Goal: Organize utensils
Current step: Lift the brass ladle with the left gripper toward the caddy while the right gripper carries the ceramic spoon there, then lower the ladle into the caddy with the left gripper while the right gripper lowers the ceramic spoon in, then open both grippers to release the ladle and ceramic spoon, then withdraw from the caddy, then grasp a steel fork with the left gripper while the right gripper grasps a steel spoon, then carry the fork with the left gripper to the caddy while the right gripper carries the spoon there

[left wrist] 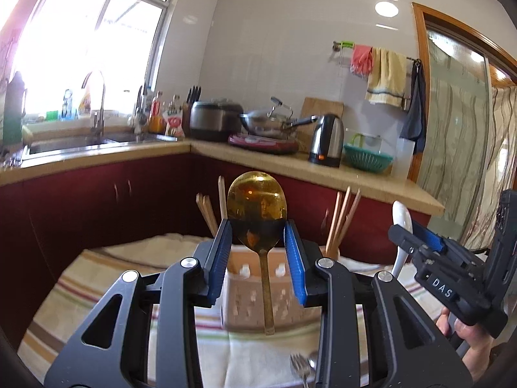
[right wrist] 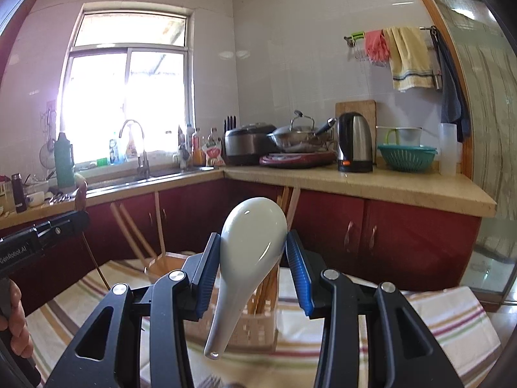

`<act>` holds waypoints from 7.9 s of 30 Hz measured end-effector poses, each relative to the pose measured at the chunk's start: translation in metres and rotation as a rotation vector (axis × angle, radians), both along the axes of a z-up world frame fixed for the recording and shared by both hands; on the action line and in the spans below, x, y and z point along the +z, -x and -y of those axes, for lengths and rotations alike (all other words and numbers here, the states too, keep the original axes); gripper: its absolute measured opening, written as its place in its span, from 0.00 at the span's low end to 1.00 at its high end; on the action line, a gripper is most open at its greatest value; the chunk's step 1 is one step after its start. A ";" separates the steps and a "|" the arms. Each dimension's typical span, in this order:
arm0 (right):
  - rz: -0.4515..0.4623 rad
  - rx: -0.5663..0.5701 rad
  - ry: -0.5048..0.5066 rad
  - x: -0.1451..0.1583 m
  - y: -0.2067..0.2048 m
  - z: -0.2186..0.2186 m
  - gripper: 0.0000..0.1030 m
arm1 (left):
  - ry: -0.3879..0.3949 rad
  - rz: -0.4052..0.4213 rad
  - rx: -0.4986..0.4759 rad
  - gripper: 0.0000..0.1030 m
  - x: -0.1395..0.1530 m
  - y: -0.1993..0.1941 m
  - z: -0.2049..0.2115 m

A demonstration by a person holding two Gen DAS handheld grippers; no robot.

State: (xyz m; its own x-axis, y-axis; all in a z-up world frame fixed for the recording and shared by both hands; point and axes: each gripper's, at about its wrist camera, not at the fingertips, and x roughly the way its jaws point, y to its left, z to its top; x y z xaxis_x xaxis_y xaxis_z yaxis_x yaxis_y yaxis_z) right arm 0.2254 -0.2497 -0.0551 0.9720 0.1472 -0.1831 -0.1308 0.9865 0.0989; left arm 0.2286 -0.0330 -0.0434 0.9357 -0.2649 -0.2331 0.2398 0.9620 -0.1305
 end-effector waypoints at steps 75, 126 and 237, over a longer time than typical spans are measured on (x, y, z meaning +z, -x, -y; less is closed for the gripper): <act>-0.054 0.041 0.004 -0.084 -0.076 -0.010 0.41 | -0.079 0.007 0.003 0.32 -0.042 -0.090 0.020; -0.187 0.017 -0.033 -0.078 -0.038 0.002 0.53 | -0.101 -0.067 -0.015 0.58 -0.064 -0.064 0.019; -0.394 0.000 0.063 -0.110 0.064 0.010 0.38 | -0.033 -0.387 -0.114 0.23 -0.137 0.035 0.047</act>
State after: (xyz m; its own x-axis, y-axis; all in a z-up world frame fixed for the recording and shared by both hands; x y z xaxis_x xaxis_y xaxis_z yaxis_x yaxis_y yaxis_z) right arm 0.1614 -0.2596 -0.1654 0.8255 0.1239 -0.5506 -0.0948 0.9922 0.0811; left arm 0.1938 -0.0800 -0.1802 0.7426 -0.3481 -0.5721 0.2842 0.9374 -0.2015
